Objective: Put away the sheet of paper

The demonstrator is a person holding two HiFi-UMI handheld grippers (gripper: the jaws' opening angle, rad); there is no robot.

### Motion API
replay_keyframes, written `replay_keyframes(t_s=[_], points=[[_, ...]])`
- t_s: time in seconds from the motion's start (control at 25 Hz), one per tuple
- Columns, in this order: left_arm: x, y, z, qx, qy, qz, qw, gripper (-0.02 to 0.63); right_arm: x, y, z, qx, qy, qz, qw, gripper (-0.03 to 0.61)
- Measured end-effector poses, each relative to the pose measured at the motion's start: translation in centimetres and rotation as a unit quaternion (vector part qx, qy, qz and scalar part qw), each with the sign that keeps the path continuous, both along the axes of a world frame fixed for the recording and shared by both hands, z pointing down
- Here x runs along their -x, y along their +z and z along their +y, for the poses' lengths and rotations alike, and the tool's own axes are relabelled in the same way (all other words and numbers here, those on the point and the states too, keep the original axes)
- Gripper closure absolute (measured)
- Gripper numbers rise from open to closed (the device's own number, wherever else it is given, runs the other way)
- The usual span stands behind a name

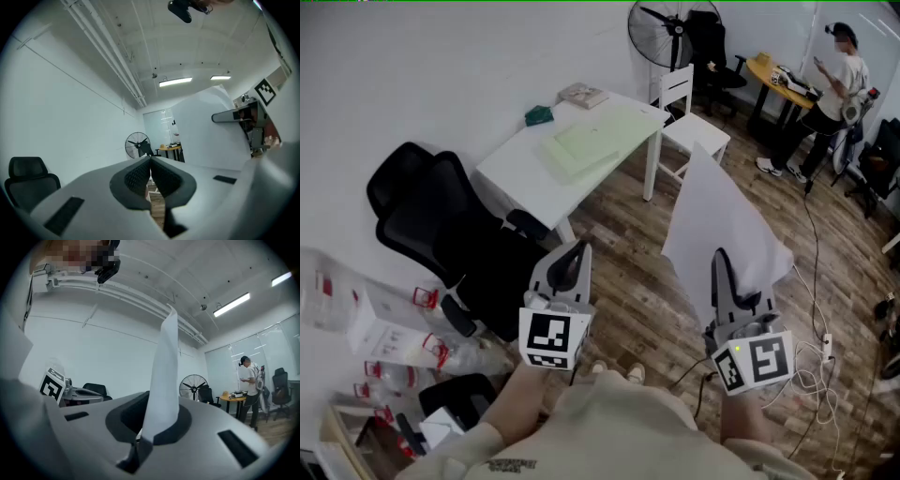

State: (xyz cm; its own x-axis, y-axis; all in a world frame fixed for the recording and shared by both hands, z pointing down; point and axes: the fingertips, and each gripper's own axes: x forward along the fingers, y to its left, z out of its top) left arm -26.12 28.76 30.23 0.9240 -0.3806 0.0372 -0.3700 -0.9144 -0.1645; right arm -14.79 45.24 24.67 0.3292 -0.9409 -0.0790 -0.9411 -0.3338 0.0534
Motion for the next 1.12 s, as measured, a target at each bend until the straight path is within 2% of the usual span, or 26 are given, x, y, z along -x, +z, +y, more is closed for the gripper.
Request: replay_keyframes(t_s=[0.24, 0.8, 1.12], points=[[-0.7, -0.2, 0.2, 0.008, 0.004, 0.005, 1.0000, 0.592, -0.4, 0.1, -0.2, 0.000, -0.010, -0.007, 1.000, 0.555], [-3.1, 0.4, 1.2, 0.011, 0.013, -0.004, 0.9999, 0.592, -3.0, 0.8, 1.1, 0.004, 0.001, -0.012, 1.000, 0.555], [-4.6, 0.7, 2.5, -0.004, 0.016, -0.017, 0.9997, 0.592, -4.6, 1.5, 2.0, 0.003, -0.006, -0.020, 1.000, 0.555]])
